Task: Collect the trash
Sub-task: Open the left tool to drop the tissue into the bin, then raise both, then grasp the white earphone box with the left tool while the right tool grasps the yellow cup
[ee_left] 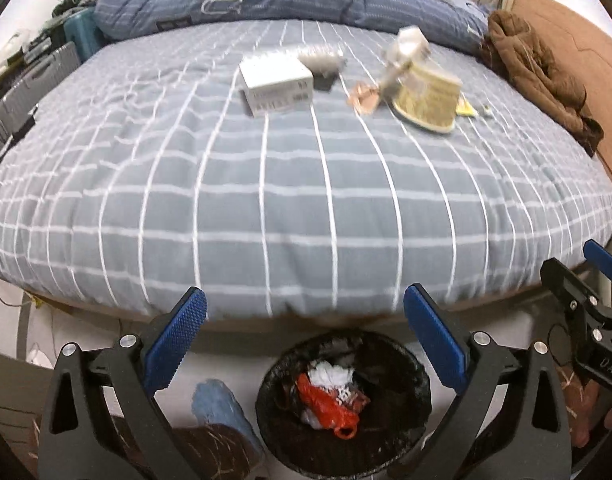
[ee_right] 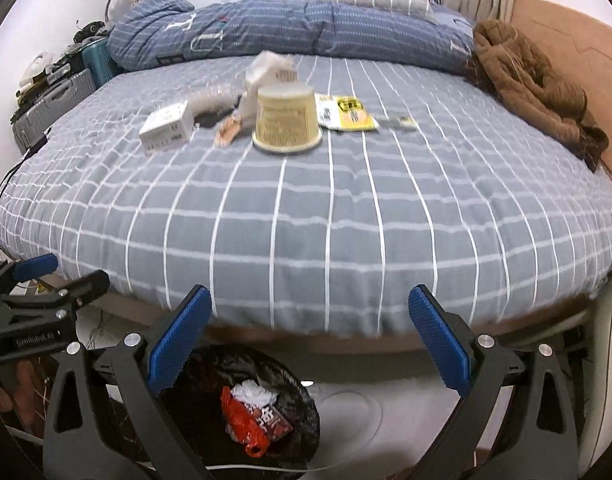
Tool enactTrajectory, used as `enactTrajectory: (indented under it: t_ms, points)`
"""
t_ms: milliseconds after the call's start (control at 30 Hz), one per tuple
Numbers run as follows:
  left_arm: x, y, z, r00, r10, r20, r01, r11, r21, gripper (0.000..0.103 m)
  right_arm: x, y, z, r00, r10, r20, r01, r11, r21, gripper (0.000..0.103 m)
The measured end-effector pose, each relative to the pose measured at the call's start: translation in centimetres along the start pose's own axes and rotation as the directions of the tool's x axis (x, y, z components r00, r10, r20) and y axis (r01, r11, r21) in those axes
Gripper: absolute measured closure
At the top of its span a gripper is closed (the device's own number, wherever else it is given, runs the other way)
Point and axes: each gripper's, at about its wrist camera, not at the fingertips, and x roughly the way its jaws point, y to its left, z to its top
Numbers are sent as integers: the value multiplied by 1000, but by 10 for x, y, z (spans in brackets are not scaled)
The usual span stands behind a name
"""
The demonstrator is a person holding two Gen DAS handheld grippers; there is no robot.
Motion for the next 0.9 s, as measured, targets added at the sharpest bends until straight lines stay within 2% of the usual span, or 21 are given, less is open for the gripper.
enactTrajectory:
  t_ms: [367,900]
  points:
    - [13,4,58,999,24,46,-23,1000,-17,6,17,-2,55,998,23,60,-23,1000,-9,8]
    - [57,13,119,997,63,49,-60,996,-67,6,68,-6,110,995,57,83,-54,998,-37,8]
